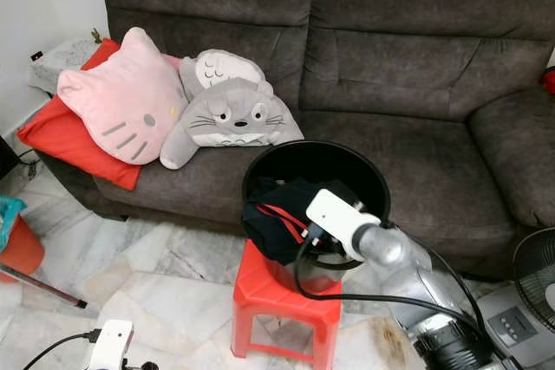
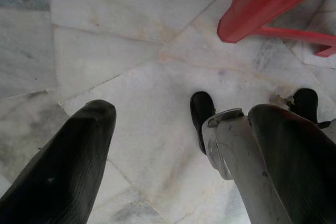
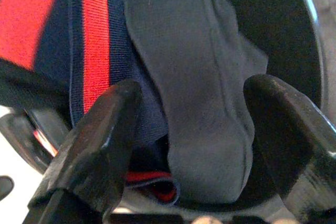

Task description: Hang hanger

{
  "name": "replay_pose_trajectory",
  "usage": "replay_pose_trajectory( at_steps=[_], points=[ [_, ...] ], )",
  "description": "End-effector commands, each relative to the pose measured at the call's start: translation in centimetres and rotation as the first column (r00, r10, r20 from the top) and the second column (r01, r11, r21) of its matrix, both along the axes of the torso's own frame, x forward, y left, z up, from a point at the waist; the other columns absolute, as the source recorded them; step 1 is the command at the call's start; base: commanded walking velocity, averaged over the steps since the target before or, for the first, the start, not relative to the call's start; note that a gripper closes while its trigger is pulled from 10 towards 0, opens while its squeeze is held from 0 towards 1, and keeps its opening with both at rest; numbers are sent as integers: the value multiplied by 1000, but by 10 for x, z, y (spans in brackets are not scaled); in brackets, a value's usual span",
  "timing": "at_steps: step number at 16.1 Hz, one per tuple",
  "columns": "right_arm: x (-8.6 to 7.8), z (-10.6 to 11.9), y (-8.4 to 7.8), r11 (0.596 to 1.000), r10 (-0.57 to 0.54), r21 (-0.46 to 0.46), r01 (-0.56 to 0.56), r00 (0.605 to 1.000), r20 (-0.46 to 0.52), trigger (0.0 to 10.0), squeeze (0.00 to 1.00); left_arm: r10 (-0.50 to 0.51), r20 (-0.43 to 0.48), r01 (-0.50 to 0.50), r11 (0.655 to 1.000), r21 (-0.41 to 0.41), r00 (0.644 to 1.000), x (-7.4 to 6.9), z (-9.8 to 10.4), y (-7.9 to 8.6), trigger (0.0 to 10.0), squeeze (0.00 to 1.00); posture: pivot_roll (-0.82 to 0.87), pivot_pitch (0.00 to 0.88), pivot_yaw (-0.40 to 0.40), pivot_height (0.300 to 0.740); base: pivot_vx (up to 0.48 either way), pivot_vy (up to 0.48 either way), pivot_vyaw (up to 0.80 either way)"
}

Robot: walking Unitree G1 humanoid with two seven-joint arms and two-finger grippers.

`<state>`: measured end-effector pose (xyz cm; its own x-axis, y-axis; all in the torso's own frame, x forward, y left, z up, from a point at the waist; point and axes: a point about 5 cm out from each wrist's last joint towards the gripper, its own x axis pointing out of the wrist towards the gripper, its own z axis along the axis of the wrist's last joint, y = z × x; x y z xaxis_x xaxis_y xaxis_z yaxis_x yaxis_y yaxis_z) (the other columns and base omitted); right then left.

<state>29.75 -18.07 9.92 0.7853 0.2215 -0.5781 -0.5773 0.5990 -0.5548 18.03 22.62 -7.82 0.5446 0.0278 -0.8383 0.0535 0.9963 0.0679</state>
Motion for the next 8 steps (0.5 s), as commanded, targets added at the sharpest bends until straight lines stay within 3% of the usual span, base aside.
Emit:
replay_pose_trajectory(
  at_steps=[1, 5, 8],
  points=[
    [1, -3, -13, 998, -59, -21, 59, 998, 6, 10000, 0, -9, -13, 9, 1000, 8, 1000, -1, 0, 1, 10000, 0, 8, 0, 19, 732, 0, 0, 0],
    [0, -10, -19, 996, -89, -32, 89, 996, 3, 10000, 0, -8, -13, 8, 1000, 9, 1000, -1, 0, 1, 10000, 0, 10, 0, 20, 732, 0, 0, 0],
    [6, -3, -23, 991, -122, -38, 125, 990, 73, 10000, 0, -9, -13, 9, 1000, 12, 1000, -1, 0, 1, 10000, 0, 9, 0, 21, 732, 0, 0, 0]
  ],
)
